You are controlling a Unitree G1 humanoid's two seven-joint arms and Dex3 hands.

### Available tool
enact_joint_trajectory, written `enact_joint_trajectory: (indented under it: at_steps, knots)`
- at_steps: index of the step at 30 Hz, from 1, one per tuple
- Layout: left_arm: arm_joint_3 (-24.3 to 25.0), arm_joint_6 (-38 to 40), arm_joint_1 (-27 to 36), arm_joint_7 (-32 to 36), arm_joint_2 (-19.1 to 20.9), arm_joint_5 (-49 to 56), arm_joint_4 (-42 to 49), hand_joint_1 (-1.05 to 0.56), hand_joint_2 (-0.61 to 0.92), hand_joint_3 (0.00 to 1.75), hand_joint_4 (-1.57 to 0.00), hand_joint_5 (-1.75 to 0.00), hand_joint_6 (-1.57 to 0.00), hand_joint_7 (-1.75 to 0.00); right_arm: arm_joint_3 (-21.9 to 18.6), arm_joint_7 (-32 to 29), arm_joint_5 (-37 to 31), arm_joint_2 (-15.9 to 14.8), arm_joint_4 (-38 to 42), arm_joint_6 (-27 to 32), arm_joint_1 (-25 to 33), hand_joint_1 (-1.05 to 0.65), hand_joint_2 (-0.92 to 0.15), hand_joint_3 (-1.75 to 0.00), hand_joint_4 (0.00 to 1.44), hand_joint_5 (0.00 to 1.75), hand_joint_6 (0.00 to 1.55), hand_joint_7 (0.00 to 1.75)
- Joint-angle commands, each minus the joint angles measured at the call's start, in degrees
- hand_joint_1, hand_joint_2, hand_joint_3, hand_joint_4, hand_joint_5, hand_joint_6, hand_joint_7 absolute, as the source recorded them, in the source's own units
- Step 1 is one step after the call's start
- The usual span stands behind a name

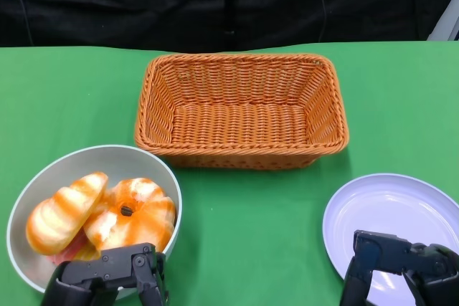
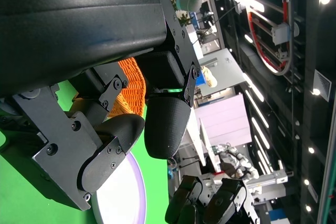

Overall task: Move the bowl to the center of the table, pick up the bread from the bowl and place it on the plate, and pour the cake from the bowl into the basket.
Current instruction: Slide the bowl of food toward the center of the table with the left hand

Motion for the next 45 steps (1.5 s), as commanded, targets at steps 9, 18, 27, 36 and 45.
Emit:
enact_joint_trajectory:
  at_steps: [9, 18, 27, 36, 45]
  knots:
    - [2.7, 0.8, -0.6, 2.1, 0.1, 0.6, -1.8, -0.21, 0.61, 0.83, -0.77, -1.33, -0.74, -1.01, 0.4, -0.2, -1.6, 0.1, 0.3, -1.2, 0.0, 0.12, -0.08, -1.75, 1.0, 1.72, 0.94, 1.46]
    - [6.9, 4.6, -1.8, 0.7, 6.0, 2.1, -5.3, -0.36, 0.79, 0.37, -0.54, -0.95, -0.57, -0.5, 0.5, 0.0, -1.3, 0.1, 0.2, -0.7, -0.1, 0.13, -0.08, -1.75, 1.0, 1.72, 0.93, 1.46]
    - [13.0, 6.7, -4.2, 0.5, 11.3, 2.8, -6.7, -0.46, 0.92, 0.15, -0.39, -0.67, -0.49, -0.26, 0.5, -0.2, -1.6, 0.3, 0.5, -0.7, -0.5, 0.14, -0.08, -1.75, 1.0, 1.72, 0.94, 1.47]
    - [21.4, 7.2, -7.4, 2.8, 13.7, 6.0, -2.5, -0.65, 0.92, 0.23, -0.21, -0.6, -0.39, -0.14, 0.3, -0.5, -2.4, 0.5, 0.7, -0.8, -0.8, 0.13, -0.07, -1.75, 1.0, 1.73, 0.95, 1.48]
    - [26.3, 13.4, -7.7, 8.2, 13.5, 13.3, -2.0, -0.77, 0.92, 0.31, -0.06, -0.55, -0.31, -0.06, 0.4, -0.4, -2.2, 0.3, 0.7, -0.7, -0.6, 0.14, -0.07, -1.75, 1.0, 1.72, 0.95, 1.47]
